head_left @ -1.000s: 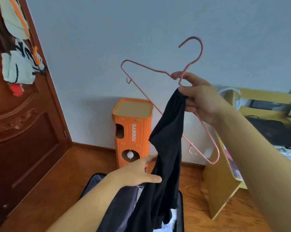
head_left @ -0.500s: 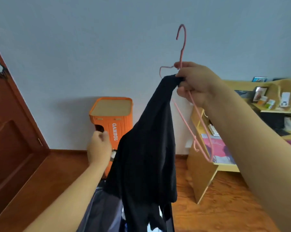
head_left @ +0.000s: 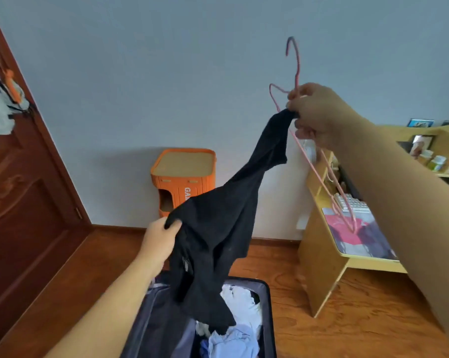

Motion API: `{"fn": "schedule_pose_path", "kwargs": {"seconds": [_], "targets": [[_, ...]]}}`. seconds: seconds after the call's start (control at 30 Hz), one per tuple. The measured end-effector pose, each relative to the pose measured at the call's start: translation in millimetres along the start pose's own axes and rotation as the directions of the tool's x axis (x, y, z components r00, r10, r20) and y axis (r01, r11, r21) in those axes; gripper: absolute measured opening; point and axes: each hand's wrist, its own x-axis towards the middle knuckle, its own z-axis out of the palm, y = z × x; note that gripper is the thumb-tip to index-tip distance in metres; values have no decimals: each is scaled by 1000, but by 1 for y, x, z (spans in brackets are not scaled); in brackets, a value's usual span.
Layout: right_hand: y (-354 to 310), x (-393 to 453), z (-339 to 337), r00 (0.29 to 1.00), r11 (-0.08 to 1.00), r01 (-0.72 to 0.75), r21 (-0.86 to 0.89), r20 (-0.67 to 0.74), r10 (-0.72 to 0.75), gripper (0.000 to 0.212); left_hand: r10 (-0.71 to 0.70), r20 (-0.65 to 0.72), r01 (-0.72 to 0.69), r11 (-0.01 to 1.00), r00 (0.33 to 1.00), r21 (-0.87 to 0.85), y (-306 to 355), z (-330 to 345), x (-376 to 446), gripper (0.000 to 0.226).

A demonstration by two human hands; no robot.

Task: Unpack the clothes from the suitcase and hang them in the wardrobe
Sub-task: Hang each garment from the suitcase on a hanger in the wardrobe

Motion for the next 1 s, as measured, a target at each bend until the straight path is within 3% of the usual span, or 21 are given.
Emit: {"fn": "schedule_pose_path", "kwargs": {"seconds": [0.03,0.07,0.1,0.13,0.23,0.37,0.5,0.6,0.7,0.8,0.9,0.97,1.0], "targets": [[13,-1,3,999,983,5,-183,52,4,9,46,27,-47,997,999,54,25,-12,8,19],[29,-1,7,997,922,37,-387,83,-5,17,85,78,-96,984,993,152,51,-21,15,18],[44,-3,12,995,849,68,-525,103,-16,25,116,157,-154,954,981,257,76,-26,21,20],[56,-8,21,992,827,83,-556,123,-17,28,130,247,-218,902,960,373,98,-27,23,22],[79,-36,59,954,971,17,-238,296,56,23,142,462,-408,729,875,549,149,-12,12,13],[84,-78,114,919,980,-90,179,393,13,29,182,487,-478,646,854,595,178,7,5,29],[87,-96,128,870,901,-204,383,493,-13,21,191,421,-426,693,887,581,178,-12,1,22],[81,-98,135,906,948,-93,303,420,-45,16,215,451,-443,749,866,494,164,-28,-5,15],[70,-87,134,962,954,-91,285,271,11,17,154,486,-392,809,860,437,127,-51,-18,13],[66,-70,113,985,966,-68,250,171,25,11,13,374,-199,864,927,463,75,-79,-29,19],[67,-61,96,982,978,-31,204,188,-8,12,-100,393,-18,958,914,286,49,-90,-41,23],[68,-59,90,981,992,4,123,192,-28,15,-94,378,17,979,921,204,48,-84,-48,27],[69,-58,88,984,998,40,58,173,-49,17,-77,306,-1,970,949,245,49,-80,-48,33]]}}
